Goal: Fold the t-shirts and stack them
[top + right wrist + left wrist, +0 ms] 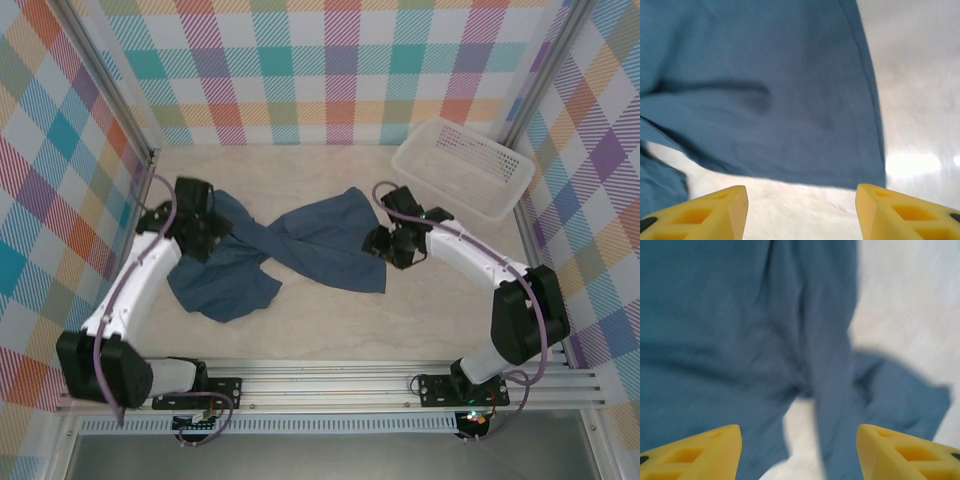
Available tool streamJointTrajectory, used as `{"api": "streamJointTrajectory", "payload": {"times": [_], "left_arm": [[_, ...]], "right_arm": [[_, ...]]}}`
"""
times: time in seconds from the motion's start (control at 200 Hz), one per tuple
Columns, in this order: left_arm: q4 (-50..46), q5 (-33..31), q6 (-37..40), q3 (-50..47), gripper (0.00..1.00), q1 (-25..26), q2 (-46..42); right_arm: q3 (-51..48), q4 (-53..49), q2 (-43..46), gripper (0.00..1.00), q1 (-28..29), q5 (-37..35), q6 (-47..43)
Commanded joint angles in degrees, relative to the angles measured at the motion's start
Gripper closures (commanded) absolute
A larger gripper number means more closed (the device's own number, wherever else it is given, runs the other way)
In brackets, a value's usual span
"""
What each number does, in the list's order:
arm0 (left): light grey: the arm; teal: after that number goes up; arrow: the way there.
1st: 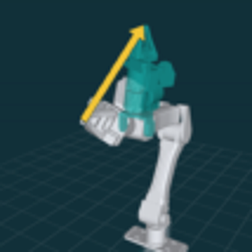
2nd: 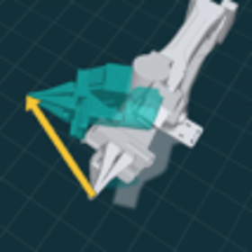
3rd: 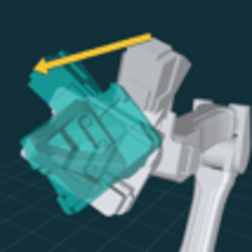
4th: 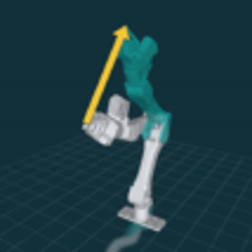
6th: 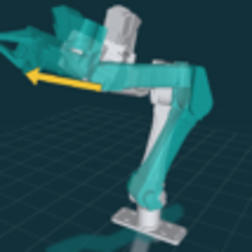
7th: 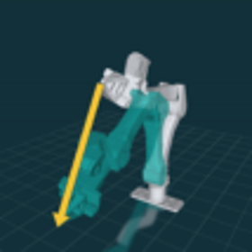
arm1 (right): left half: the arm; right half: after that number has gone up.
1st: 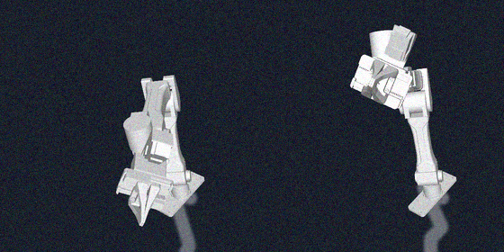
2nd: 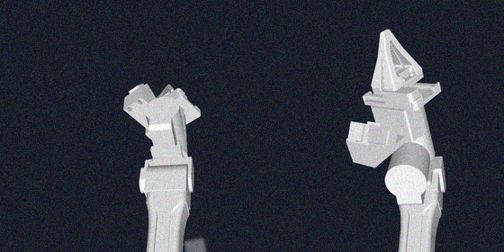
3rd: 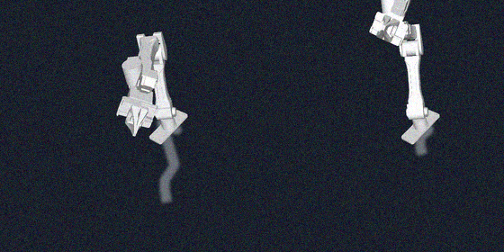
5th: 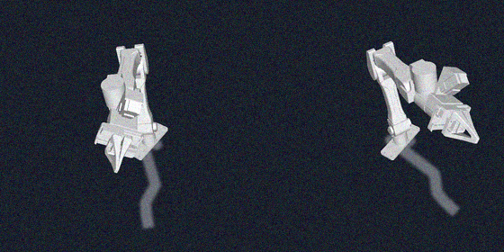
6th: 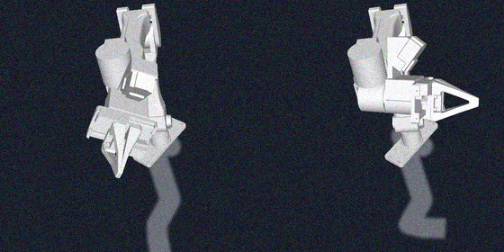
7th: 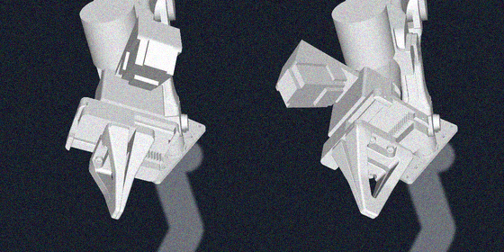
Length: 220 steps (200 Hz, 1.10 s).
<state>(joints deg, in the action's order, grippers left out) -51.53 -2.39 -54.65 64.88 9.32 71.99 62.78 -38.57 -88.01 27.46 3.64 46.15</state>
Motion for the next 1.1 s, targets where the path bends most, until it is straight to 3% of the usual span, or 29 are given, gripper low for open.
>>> {"api": "streamJointTrajectory", "payload": {"times": [0.0, 0.175, 0.37, 0.495, 0.62, 0.76, 0.835, 1.095], "left_arm": [[-10.67, 1.44, -6.15, -9.66, 0.36, -0.09, -3.5], [-10.55, 1.37, -2.28, -16.36, 0.25, -4.44, -5.11], [-1.6, 6.73, -1.41, -20.01, 0.3, -6.56, 0.98], [1.09, 4.99, -0.4, -21.9, 0.43, -5.94, 4.8], [4.96, 3.32, -0.02, -23.9, 0.7, -5.89, 4.97], [5.03, 1.44, 0.4, -23.44, 0.94, -5.72, 3.43], [4.13, -0.14, 1.08, -23.07, 1.0, -5.73, 1.94], [0.33, -3.56, 1.98, -23.41, 1.0, -5.67, -4.65]], "right_arm": [[-3.81, 1.55, -1.68, 0.4, -0.72, 2.63, 2.08], [-5.54, 3.63, -6.12, 0.38, -0.68, 6.2, 2.54], [-8.03, 4.73, -8.58, 0.39, -1.05, 5.98, 4.83], [-8.35, 7.48, -11.53, 0.45, -1.01, 6.3, 6.46], [-5.07, 8.56, -14.45, 0.59, -1.01, 4.83, 6.06], [-2.44, 10.7, -14.77, 0.91, -0.96, 4.44, 5.73], [-1.79, 11.1, -12.84, 1.0, -0.83, 3.91, 5.66], [-3.44, 4.07, 0.77, 1.0, -0.31, 1.31, 5.53]]}}
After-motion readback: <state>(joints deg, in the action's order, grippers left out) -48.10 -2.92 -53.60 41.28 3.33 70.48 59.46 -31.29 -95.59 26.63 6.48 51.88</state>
